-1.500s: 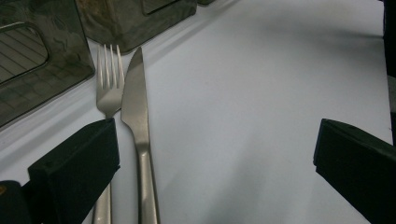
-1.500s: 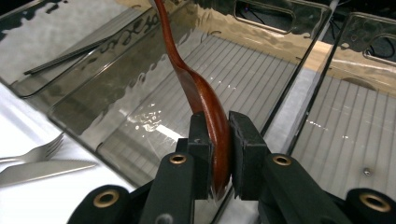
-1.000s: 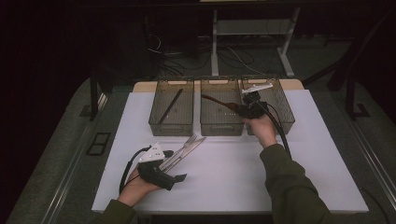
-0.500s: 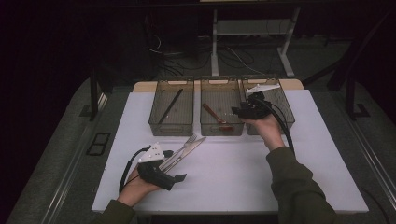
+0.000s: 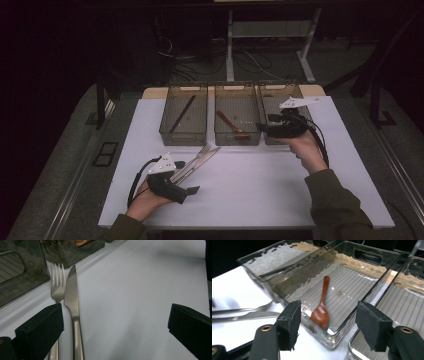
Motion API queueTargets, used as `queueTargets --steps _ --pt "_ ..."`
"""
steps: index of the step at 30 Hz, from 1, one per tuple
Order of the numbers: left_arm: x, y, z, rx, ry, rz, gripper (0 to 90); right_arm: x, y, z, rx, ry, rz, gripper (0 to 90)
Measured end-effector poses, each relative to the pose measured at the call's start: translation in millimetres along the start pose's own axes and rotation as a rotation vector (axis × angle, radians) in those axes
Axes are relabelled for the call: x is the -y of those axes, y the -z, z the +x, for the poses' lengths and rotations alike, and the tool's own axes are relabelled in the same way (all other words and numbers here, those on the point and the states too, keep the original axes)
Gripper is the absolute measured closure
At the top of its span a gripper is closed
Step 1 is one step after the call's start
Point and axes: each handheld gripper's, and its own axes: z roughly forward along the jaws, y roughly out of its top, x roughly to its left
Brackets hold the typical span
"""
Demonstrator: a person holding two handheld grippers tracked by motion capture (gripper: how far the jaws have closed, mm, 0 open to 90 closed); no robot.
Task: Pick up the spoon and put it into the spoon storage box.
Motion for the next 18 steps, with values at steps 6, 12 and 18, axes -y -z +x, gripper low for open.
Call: queueTargets --steps 6,12,18 --pt "-0.1 0.8 0.2 -0.003 0.000 -0.001 0.0 15.1 15.3 7.0 -0.057 0.027 -0.030 31.9" --pt "0.0 0.8 0.5 -0.005 0.001 0.001 0.0 39.7 24.4 12.8 -0.069 0.038 -0.049 26.2" --pt "-0.2 1.7 0.6 -0.007 0.001 -0.004 0.0 64.2 29.9 17.6 -0.070 0.051 -0.026 20.7"
